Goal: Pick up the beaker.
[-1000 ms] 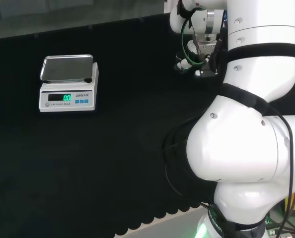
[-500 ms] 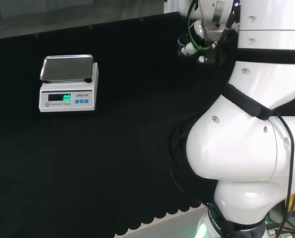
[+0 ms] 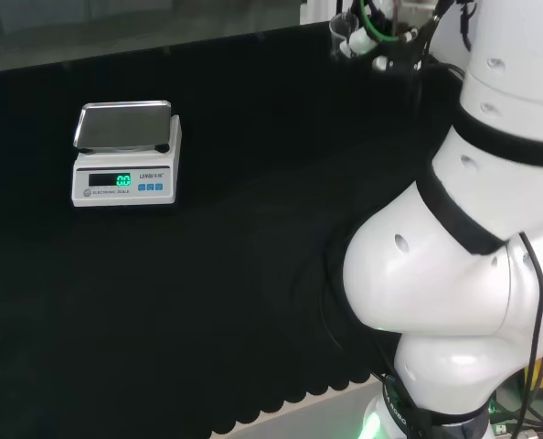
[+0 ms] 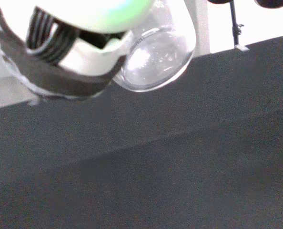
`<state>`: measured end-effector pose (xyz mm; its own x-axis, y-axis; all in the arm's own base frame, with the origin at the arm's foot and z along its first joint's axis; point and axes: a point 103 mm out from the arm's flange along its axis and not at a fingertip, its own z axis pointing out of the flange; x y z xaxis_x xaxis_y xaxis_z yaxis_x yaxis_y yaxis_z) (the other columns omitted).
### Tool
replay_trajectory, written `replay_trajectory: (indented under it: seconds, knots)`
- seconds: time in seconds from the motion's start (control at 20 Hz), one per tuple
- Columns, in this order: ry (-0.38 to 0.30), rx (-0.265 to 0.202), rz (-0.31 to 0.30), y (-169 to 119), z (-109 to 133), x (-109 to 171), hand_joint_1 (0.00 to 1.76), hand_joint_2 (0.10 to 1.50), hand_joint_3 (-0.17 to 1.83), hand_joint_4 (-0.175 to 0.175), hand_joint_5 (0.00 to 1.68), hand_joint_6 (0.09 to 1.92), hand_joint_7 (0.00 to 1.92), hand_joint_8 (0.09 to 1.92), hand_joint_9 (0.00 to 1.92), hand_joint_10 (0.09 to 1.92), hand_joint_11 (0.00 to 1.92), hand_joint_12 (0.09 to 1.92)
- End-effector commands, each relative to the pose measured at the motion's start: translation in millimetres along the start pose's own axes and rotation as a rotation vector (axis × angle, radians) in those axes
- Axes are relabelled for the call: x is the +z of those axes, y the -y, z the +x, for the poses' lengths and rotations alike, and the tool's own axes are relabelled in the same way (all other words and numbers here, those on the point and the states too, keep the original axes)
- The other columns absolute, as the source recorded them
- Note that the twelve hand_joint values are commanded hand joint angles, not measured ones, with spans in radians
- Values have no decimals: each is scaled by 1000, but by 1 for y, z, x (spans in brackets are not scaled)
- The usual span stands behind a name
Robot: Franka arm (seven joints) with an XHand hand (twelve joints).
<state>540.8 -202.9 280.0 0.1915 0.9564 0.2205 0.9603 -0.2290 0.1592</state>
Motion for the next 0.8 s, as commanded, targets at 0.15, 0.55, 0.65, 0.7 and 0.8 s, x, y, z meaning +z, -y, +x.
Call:
replay_trajectory:
  seconds: [0.15,0.55,0.65,0.7,0.8]
  knots:
    - [-219,-57,113,119,103,-68,1161,523,853,175,1364,607,1730,220,1707,244,985,1147]
    - [-177,-56,129,176,168,-64,1164,509,874,175,1370,607,1740,211,1716,239,978,1153]
    - [-169,-39,127,184,177,-61,1164,508,875,175,1370,607,1741,211,1716,239,977,1153]
    - [-167,-32,124,187,182,-60,1164,508,875,175,1371,607,1741,211,1716,239,977,1153]
    - [-164,-22,120,191,188,-58,1164,508,876,175,1371,608,1741,210,1717,239,976,1154]
